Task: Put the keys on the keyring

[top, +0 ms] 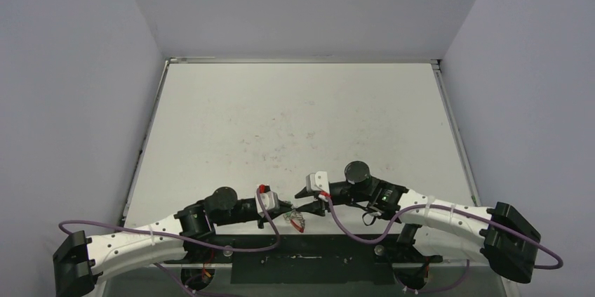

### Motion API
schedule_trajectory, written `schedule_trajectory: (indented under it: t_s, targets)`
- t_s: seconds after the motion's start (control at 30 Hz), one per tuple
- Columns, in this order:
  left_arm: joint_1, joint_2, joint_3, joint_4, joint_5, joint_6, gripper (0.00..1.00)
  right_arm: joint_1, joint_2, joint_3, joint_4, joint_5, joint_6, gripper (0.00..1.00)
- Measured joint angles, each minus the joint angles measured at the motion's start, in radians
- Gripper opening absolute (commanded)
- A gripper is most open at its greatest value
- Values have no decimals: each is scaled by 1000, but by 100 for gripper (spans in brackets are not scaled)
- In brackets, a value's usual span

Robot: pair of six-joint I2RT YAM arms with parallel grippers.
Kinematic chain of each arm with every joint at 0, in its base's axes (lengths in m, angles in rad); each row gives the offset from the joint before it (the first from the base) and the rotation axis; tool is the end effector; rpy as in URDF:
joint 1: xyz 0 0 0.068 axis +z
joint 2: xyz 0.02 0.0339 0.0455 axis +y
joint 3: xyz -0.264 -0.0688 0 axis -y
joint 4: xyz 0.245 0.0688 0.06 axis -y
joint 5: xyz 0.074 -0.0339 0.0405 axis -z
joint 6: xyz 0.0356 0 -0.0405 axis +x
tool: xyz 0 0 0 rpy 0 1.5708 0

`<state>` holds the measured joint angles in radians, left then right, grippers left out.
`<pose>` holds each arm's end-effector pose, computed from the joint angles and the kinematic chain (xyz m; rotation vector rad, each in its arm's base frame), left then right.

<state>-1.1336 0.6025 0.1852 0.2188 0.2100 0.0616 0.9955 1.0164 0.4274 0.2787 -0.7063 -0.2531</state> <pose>0.0599 -0.1458 0.1972 1.1796 1.4478 -0.9467 0.0972 0.1924 0.2209 -1.5294 1.2464 1.1586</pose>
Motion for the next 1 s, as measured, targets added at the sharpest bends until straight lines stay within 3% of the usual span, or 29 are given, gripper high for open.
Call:
schedule_trajectory:
  t_s: [0.17, 0.43, 0.63, 0.73, 1.0]
  targets:
    - [0, 1, 0, 1, 6, 2, 0, 0, 47, 0, 5, -9, -6, 30]
    - [0, 3, 0, 2, 11, 2, 0, 5, 93, 0, 2, -10, -18, 14]
    - [0, 13, 0, 3, 12, 2, 0, 15, 97, 2, -5, -10, -20, 9]
    - [0, 18, 0, 2, 16, 2, 0, 21, 99, 8, -23, -9, -21, 0]
    - [0, 22, 0, 2, 24, 2, 0, 27, 97, 13, -46, -4, -19, 0]
